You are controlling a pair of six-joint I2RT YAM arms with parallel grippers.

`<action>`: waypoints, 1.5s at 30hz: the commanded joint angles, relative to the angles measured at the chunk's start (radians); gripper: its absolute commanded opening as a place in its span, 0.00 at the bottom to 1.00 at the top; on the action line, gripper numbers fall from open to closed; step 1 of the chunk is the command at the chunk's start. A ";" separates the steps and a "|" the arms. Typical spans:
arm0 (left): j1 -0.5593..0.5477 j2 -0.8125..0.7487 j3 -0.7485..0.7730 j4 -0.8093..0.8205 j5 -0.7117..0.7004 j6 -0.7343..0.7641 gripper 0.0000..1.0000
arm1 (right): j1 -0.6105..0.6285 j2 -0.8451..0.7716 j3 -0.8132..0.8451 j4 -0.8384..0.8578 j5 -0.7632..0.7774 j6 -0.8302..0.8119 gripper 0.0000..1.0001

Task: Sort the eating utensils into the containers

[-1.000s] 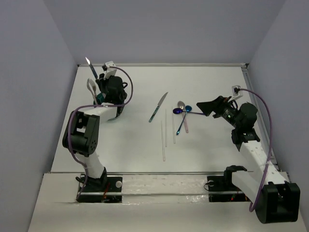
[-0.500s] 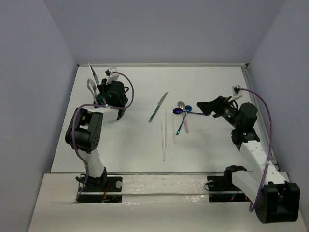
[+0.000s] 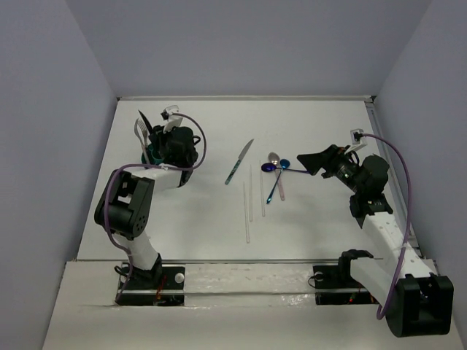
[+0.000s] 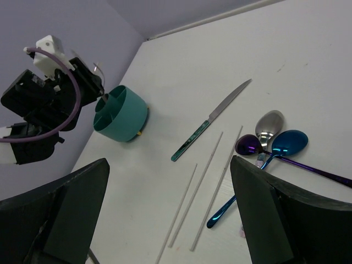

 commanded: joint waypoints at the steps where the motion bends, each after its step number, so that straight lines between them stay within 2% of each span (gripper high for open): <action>1: -0.035 -0.103 -0.013 -0.025 -0.052 -0.057 0.46 | 0.002 -0.007 0.001 0.046 0.010 -0.012 0.97; 3: -0.044 -0.132 -0.013 -0.059 -0.052 -0.080 0.53 | 0.002 -0.003 0.001 0.049 0.007 -0.011 0.97; 9: -0.087 -0.224 0.018 -0.163 -0.056 -0.179 0.53 | 0.002 -0.001 0.000 0.049 0.011 -0.011 0.97; 13: -0.179 -0.353 0.067 -0.275 0.067 -0.248 0.53 | 0.002 0.000 0.003 0.046 0.010 -0.012 0.97; 15: -0.200 -0.397 0.122 -0.422 0.270 -0.374 0.53 | 0.002 -0.004 0.006 0.033 0.023 -0.014 0.97; 16: -0.200 -0.391 0.175 -0.536 0.426 -0.464 0.53 | 0.002 -0.006 0.007 0.022 0.031 -0.020 0.97; 18: -0.200 -0.356 0.240 -0.700 0.560 -0.556 0.53 | 0.002 -0.015 0.010 0.003 0.051 -0.029 0.97; 19: -0.200 -0.311 0.290 -0.727 0.632 -0.577 0.53 | 0.002 -0.016 0.010 0.003 0.051 -0.029 0.97; 20: -0.200 -0.284 0.311 -0.753 0.782 -0.601 0.53 | 0.002 -0.020 0.010 0.002 0.054 -0.031 0.97; 22: -0.209 -0.202 0.355 -0.804 0.936 -0.614 0.54 | 0.002 -0.016 0.012 -0.001 0.059 -0.031 0.97; 23: -0.210 -0.172 0.371 -0.823 0.967 -0.614 0.53 | 0.002 -0.013 0.012 -0.001 0.059 -0.029 0.97; 29: -0.210 0.044 0.489 -0.938 1.080 -0.575 0.50 | 0.002 0.002 0.013 0.000 0.057 -0.031 0.97; 38: -0.219 0.197 0.544 -0.981 1.069 -0.515 0.55 | 0.002 0.002 0.012 0.006 0.050 -0.028 0.97; 45: -0.237 0.265 0.555 -0.991 1.054 -0.494 0.49 | 0.002 0.008 0.012 0.008 0.048 -0.026 0.97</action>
